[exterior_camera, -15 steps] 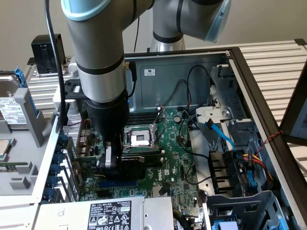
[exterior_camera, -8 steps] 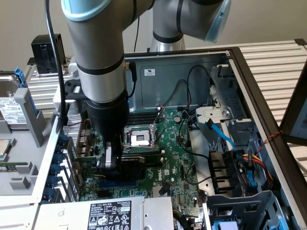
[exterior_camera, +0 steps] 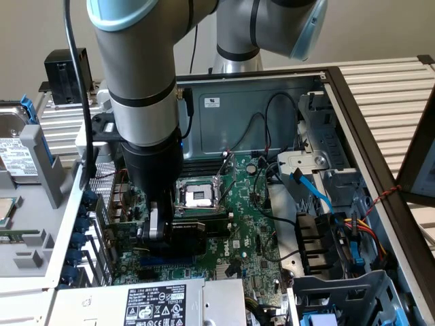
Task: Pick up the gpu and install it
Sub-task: 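Insert the gpu into the slot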
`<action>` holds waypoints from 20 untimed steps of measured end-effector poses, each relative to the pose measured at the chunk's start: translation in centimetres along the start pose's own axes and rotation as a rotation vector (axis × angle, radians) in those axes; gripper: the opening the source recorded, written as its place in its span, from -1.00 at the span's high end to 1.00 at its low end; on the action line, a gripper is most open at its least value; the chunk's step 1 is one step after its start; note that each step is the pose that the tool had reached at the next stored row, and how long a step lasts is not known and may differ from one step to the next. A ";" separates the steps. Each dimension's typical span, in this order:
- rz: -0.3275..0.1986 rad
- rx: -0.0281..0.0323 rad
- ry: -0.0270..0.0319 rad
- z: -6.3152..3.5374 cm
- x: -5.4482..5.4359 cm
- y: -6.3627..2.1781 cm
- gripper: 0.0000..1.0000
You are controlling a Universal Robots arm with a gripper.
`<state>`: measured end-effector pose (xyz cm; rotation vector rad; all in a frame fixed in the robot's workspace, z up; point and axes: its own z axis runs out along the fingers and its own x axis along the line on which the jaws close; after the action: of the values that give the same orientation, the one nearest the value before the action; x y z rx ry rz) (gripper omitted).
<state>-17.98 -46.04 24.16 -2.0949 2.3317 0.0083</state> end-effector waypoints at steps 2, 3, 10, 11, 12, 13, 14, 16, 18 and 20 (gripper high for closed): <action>0.000 0.0000 0.0000 0.00 0.0 0.02 0.44; 0.000 -0.0001 -0.0001 0.00 0.0 0.02 0.44; 0.000 0.0000 -0.0002 0.01 -0.1 0.06 0.44; 0.000 0.0001 -0.0003 0.03 0.0 0.07 0.44; 0.000 0.0001 -0.0003 0.04 0.0 0.09 0.44; 0.000 -0.0003 -0.0003 0.06 0.0 0.12 0.44; 0.000 -0.0002 -0.0002 0.07 0.0 0.12 0.44; 0.000 -0.0003 0.0001 0.07 0.0 0.12 0.44; 0.000 -0.0001 -0.0003 0.09 0.0 0.11 0.44; 0.000 0.0001 -0.0006 0.10 0.0 0.11 0.44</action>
<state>-18.09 -46.05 24.06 -2.0945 2.3314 0.0088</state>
